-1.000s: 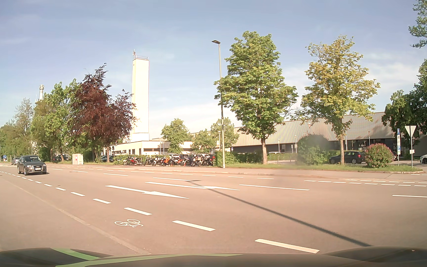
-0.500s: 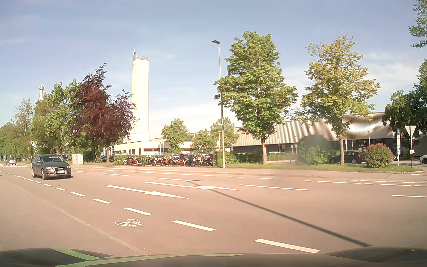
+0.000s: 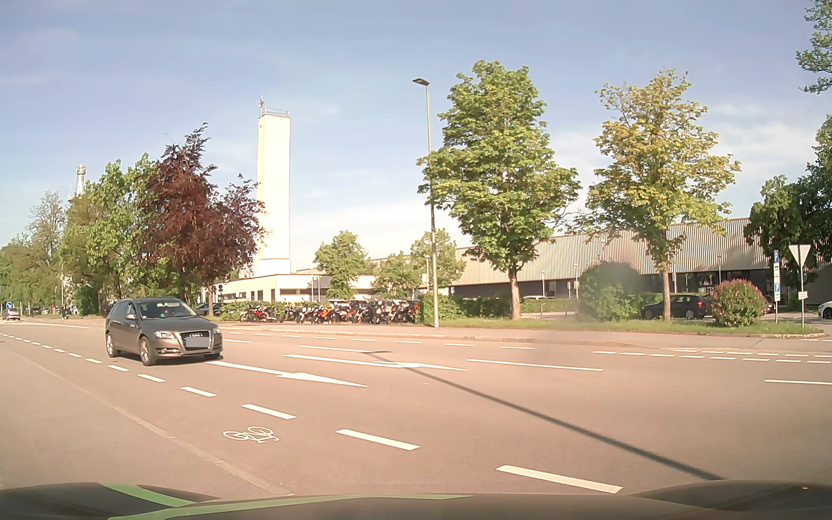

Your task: Follow the waypoints while adhering to traffic rules and regulations

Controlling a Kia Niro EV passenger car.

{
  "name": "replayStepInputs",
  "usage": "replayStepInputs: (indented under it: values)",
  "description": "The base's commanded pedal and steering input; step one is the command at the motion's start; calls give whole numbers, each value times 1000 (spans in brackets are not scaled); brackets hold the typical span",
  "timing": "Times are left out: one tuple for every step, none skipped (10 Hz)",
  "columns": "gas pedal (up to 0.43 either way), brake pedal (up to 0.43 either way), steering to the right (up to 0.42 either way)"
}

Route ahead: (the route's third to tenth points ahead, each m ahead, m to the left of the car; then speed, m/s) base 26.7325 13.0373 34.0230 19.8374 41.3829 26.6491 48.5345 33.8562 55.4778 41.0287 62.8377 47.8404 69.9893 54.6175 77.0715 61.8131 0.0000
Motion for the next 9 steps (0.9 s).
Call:
replayStepInputs:
  values:
    - [0,341,349]
    - [0,341,349]
    - [0,341,349]
    - [0,341,349]
    - [0,341,349]
    - [0,341,349]
    - [0,341,349]
    - [0,341,349]
    - [0,341,349]
